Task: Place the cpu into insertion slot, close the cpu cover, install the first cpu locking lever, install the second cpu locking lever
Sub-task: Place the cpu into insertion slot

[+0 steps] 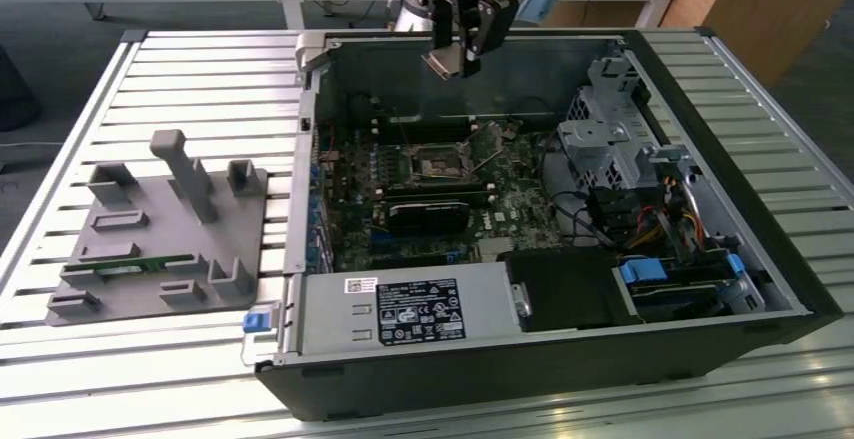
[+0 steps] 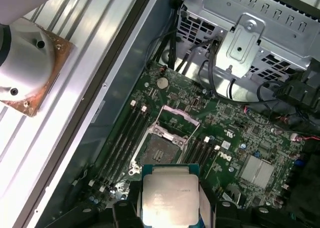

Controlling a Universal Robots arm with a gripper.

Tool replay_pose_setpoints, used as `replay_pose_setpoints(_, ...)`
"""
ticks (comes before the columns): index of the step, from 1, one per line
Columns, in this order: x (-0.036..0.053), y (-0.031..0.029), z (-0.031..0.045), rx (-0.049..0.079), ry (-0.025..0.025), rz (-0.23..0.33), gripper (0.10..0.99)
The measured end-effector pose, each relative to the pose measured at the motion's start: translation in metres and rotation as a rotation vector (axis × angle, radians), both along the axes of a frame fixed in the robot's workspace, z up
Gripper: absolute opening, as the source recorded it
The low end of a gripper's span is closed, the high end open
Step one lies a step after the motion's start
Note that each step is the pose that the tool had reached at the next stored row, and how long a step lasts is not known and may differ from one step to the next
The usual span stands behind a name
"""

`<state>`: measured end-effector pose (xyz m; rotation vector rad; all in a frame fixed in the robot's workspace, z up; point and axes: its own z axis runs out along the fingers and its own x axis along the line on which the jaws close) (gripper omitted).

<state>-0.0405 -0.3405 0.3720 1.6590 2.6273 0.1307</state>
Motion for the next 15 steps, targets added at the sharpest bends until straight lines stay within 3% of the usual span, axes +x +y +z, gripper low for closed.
replay_pose_setpoints(15, 0.0, 0.0, 0.0, 0.0, 0.0, -0.084, 0.541)
